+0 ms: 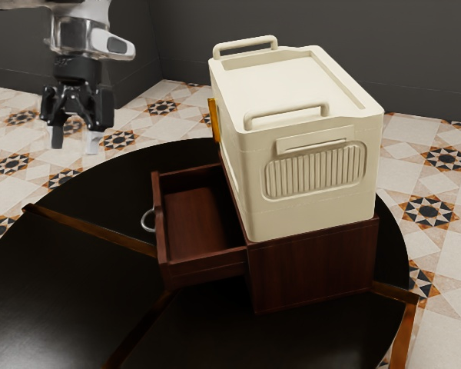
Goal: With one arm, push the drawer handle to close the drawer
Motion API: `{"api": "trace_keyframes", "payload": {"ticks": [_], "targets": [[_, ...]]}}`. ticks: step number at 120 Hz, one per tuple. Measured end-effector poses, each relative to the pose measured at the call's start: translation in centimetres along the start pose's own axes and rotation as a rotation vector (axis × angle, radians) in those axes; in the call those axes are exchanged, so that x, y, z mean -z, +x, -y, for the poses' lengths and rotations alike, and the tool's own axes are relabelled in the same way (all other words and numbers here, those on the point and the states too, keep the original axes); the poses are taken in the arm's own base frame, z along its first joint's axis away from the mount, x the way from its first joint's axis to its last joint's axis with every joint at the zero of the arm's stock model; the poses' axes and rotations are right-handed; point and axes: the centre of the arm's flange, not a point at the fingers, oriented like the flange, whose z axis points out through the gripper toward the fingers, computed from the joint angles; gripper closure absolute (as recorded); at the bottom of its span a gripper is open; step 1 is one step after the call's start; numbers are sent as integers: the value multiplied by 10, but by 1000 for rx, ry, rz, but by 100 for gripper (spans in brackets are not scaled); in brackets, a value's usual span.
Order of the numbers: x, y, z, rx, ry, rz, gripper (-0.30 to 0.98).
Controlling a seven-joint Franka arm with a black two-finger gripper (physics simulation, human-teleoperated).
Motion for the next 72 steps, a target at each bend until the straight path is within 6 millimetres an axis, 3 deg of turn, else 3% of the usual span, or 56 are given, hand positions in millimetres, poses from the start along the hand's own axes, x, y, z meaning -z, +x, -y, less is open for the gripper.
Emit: {"api": "trace_keyframes", "payload": {"ticks": [9,16,28,38,46,56,72], "targets": [[4,24,14,20,-14,-126,0],[-16,28,31,41,-15,-179,0],[-82,18,57,58,11,-245,0],[-140,41,63,13,61,-275,5],[-171,62,73,-34,80,-317,14],[-182,77,89,-106,101,-395,28],[-182,101,95,-233,189,-494,42]]}}
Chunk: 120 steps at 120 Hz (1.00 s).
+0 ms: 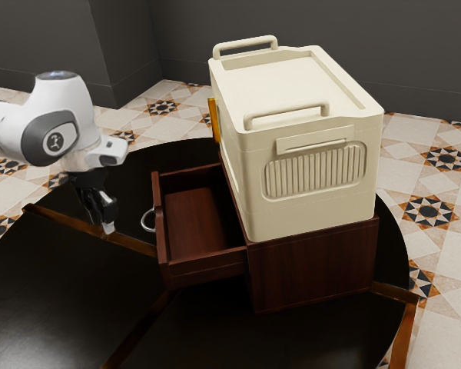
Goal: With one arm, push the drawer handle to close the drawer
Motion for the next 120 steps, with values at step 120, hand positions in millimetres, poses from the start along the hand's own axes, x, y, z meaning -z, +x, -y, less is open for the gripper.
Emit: {"api": "trace_keyframes", "payload": {"ticks": [120], "targets": [[-38,49,-24,-556,63,-113,69]]}}
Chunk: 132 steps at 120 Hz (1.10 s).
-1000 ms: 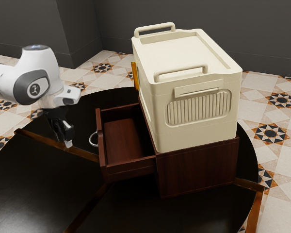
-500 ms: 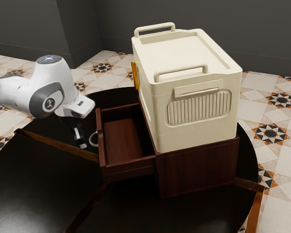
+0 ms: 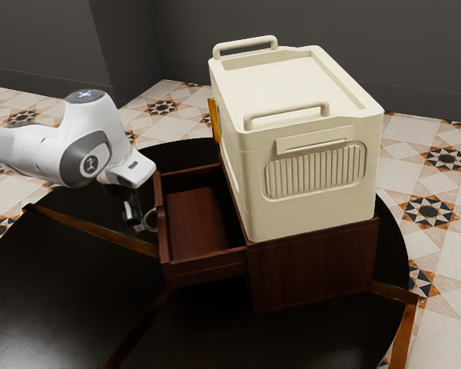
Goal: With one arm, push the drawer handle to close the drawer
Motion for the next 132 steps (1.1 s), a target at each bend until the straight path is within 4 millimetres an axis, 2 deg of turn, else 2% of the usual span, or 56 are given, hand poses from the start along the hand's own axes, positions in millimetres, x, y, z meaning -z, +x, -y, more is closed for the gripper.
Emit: {"api": "trace_keyframes", "payload": {"ticks": [42,51,65,75,104,132], "targets": [[-4,21,16,-29,17,-23,69],[-6,34,14,-50,15,-29,69],[-10,66,-1,-106,4,-44,68],[-12,84,-5,-135,9,-49,68],[-17,119,5,-156,23,-69,68],[-20,135,6,-161,21,-91,68]]}}
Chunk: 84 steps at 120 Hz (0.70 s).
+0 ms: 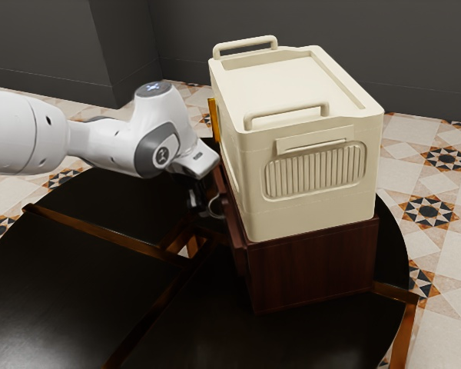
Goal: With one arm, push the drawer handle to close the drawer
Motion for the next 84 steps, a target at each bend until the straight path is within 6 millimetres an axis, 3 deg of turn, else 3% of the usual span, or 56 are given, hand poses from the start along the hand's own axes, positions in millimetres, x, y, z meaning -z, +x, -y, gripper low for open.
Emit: {"api": "trace_keyframes", "payload": {"ticks": [42,52,62,69,75,84], "targets": [[-7,15,-5,-5,-6,-36,68],[12,3,-20,9,-15,-59,63],[56,-60,-30,126,-38,-89,48],[116,-86,-11,240,-34,-117,37],[194,-73,9,303,-3,-165,29],[282,-32,13,334,6,-196,20]]}}
